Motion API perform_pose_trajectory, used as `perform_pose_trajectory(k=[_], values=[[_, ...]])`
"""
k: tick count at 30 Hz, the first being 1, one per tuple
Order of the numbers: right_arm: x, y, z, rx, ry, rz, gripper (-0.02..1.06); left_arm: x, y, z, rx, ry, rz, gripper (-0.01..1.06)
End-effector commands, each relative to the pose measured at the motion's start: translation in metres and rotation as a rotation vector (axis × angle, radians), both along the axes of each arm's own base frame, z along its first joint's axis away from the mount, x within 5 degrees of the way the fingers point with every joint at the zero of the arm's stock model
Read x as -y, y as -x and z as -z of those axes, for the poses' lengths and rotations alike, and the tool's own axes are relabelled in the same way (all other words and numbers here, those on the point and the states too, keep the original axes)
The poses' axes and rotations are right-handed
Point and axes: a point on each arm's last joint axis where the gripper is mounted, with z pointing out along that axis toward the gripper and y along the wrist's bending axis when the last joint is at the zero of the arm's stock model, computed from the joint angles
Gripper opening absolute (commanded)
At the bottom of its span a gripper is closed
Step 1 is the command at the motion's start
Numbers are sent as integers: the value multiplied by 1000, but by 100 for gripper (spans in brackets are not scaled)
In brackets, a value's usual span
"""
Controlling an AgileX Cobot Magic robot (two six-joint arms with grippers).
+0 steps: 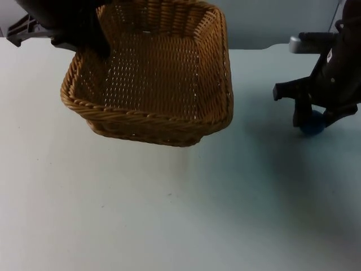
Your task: Pick up the basket with the left hand and place the ball into the basket with the right hand.
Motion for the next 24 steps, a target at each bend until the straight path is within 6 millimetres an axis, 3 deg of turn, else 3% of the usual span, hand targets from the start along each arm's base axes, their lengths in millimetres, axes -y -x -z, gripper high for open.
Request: perform_pose_trajectory(k=[1,6,8,11,13,16,17,24], values=[[-1,-2,-22,53,1,-16,0,1,1,-6,6,26,-15,0],[-6,7,-83,185,-29,-29,0,2,0,-7,8,45,-28,0],[-6,9,-95,209,-32,-31,0,3,0,-7,9,52,-32,0],[-19,22,-131,289,-48,-87,0,3,0,-7,11,54,-31,0],[-22,24,-135,299,-49,-99,0,3,0,-7,11,54,-31,0],[-48,41,-161,360,-70,-187,0,3,0,-7,13,54,-33,0],[-48,41,-161,360,-70,-187,0,3,0,-7,13,54,-33,0],[-98,62,-189,439,-104,-347,0,3,0,-7,16,55,-28,0]])
